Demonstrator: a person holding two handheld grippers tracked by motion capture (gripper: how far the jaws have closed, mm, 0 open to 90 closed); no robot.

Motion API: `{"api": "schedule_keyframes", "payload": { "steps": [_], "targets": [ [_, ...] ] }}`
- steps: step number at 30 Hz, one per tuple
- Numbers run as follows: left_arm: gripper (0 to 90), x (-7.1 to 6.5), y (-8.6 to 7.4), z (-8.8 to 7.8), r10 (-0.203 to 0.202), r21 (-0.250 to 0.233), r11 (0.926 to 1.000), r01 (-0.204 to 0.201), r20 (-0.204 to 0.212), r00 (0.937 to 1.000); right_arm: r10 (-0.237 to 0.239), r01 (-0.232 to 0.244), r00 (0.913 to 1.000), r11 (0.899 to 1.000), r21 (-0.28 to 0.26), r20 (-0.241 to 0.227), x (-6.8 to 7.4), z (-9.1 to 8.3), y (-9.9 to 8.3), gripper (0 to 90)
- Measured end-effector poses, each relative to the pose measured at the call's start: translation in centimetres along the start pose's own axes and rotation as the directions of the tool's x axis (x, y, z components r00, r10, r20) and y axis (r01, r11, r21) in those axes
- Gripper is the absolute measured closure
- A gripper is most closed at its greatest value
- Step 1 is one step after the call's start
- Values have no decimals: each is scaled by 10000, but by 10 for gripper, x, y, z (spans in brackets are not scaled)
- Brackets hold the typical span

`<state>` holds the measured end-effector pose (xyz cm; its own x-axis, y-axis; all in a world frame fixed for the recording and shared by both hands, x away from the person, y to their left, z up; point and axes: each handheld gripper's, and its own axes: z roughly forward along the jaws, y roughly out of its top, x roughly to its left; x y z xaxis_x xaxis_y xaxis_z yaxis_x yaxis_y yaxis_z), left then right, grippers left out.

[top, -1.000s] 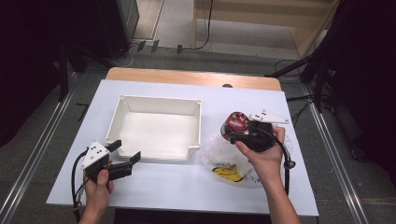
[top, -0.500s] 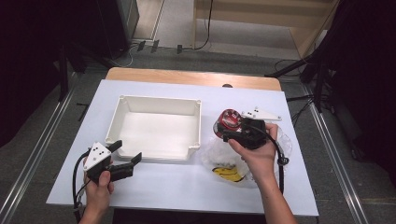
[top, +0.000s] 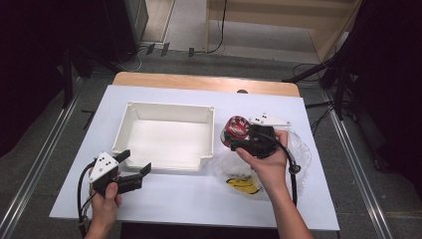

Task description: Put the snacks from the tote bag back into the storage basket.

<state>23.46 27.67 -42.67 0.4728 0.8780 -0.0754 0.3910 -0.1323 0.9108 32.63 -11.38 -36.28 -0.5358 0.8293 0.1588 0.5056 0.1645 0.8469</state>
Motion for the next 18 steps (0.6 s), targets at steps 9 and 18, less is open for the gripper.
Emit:
{"api": "schedule_keyframes", "payload": {
  "steps": [9, 18],
  "targets": [
    [148, 2, -1, -2, -22, -25, 10000, 22, -67, 10000, -211, 207, 9986, 9997, -89, -485, 8, 10, 5, 258],
    [148, 1, -2, -2, 75, 37, 10000, -75, -121, 9999, -393, 389, 9965, 9992, -59, -735, 19, 19, 7, 258]
  ]
}}
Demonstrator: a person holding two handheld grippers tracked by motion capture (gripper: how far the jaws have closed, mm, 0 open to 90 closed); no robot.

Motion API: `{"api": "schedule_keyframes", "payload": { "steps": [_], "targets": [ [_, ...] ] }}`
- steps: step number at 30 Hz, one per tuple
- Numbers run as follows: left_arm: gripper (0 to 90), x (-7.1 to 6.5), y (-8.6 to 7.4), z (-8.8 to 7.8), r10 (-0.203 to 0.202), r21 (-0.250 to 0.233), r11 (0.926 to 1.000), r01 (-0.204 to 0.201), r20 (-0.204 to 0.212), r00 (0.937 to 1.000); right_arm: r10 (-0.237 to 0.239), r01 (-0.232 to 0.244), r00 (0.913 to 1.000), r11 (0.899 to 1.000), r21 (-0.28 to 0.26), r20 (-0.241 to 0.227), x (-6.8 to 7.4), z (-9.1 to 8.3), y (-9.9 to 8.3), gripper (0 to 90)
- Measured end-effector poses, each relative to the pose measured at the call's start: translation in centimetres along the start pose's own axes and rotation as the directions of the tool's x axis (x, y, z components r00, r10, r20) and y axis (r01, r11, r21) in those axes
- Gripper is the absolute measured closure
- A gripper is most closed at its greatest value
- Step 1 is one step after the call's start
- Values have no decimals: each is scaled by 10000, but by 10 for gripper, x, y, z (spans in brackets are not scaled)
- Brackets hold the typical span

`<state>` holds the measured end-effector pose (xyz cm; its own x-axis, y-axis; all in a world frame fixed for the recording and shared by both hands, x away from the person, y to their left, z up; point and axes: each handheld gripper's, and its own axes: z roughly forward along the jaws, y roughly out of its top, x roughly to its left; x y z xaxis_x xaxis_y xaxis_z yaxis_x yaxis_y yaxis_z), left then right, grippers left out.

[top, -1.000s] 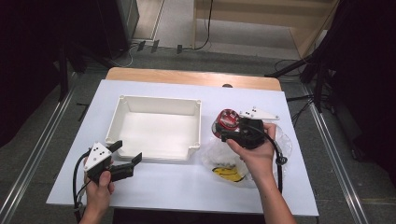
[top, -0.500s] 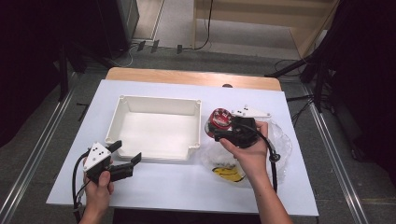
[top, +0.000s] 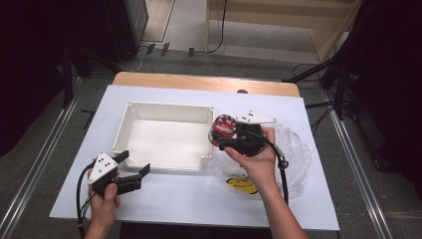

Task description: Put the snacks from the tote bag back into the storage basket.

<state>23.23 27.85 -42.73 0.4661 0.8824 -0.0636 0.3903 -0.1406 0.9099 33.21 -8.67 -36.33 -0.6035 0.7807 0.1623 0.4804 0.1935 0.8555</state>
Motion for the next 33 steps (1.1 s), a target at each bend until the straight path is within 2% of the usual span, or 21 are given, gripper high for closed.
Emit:
{"api": "schedule_keyframes", "payload": {
  "steps": [33],
  "targets": [
    [148, 0, 0, 0, 62, -24, 10000, -62, -6, 10000, -714, 737, 9941, 9970, 256, -822, 31, 31, 0, 258]
  ]
}}
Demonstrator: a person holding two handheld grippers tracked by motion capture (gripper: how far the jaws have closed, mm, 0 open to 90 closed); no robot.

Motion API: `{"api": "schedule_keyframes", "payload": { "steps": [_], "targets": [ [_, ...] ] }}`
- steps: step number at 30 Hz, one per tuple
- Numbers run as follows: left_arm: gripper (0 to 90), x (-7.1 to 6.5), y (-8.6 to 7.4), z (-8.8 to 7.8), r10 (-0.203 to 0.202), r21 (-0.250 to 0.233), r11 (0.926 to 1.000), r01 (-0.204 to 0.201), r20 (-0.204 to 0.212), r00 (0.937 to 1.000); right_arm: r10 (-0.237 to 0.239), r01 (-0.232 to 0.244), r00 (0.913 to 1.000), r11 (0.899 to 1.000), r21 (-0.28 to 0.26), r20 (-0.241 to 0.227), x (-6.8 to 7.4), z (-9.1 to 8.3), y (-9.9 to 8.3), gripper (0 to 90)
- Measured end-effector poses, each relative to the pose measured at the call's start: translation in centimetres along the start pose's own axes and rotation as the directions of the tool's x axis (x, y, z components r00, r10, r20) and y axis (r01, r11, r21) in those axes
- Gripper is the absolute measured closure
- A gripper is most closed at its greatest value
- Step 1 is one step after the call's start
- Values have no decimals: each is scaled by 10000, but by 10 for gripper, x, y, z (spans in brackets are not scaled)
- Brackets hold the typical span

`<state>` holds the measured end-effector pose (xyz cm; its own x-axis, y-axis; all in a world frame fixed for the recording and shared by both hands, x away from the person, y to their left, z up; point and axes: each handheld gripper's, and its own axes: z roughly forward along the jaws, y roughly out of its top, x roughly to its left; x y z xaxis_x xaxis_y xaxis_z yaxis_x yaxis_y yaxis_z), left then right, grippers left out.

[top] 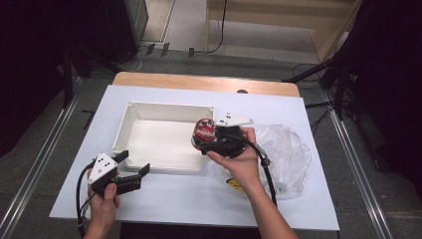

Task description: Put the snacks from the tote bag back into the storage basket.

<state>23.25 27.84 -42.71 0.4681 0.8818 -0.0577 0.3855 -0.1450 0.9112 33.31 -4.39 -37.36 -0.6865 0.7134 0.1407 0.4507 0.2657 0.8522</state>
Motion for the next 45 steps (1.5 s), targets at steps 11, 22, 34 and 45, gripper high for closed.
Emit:
{"api": "schedule_keyframes", "payload": {
  "steps": [11, 22, 34, 45],
  "targets": [
    [148, 0, 0, 0, -4, 23, 10000, 4, 7, 10000, -331, 334, 9994, 9990, 283, -89, 6, 9, -4, 258],
    [148, 1, 0, 0, -17, 45, 10000, 17, 43, 10000, -781, 786, 9969, 9946, 677, -94, 9, 16, -11, 258],
    [148, -1, 0, 2, -28, 32, 10000, 27, 141, 9999, -1103, 1076, 9937, 9884, 1073, 198, 10, 24, -18, 258],
    [148, -1, -1, 2, -85, 56, 9999, 84, 161, 9998, -1463, 1424, 9891, 9800, 1387, 183, 7, 32, -26, 258]
  ]
}}
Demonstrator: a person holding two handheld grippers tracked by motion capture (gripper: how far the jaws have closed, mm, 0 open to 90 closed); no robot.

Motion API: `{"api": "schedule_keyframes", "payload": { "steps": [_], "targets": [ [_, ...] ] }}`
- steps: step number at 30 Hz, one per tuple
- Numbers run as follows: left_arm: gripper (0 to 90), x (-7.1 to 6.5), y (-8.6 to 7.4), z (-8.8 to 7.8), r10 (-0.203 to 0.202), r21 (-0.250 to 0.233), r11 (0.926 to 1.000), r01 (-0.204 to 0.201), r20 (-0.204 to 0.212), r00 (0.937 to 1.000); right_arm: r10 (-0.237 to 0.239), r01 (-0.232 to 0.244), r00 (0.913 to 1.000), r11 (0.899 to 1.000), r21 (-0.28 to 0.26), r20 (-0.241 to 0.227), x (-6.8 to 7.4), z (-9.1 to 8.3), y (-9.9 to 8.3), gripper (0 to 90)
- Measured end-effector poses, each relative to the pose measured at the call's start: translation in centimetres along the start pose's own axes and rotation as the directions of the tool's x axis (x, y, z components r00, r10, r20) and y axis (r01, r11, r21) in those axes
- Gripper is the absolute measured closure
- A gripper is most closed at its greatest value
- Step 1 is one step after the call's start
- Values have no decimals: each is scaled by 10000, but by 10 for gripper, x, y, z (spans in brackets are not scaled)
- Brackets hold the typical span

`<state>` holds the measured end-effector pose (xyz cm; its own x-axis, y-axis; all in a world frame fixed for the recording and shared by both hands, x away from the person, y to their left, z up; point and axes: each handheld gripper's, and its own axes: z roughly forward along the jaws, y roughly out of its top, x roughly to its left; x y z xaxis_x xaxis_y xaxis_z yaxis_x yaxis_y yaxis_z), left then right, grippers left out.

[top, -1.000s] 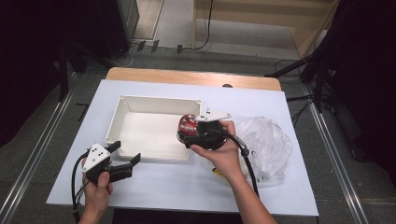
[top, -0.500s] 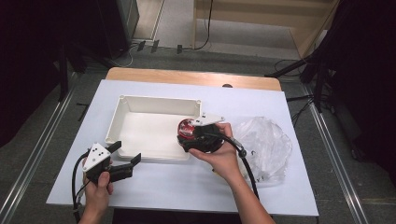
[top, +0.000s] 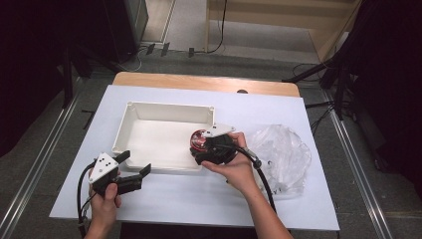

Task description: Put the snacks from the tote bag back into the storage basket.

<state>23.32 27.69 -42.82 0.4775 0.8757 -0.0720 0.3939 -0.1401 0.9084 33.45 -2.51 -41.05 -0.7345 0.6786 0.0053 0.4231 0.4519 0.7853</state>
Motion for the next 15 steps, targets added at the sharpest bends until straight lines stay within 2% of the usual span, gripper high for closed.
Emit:
{"api": "schedule_keyframes", "payload": {
  "steps": [6, 11, 15],
  "targets": [
    [148, -1, 0, -1, 34, -15, 10000, -34, 50, 10000, -233, 233, 9997, 9997, 115, -20, 3, 4, -2, 258],
    [148, 0, 0, -1, 64, -5, 10000, -64, 30, 10000, -602, 602, 9982, 9978, 263, 2, 7, 8, -4, 258],
    [148, 0, 0, -1, 46, -11, 10000, -46, 17, 10000, -656, 654, 9978, 9973, 336, 50, 8, 9, -4, 257]
  ]
}}
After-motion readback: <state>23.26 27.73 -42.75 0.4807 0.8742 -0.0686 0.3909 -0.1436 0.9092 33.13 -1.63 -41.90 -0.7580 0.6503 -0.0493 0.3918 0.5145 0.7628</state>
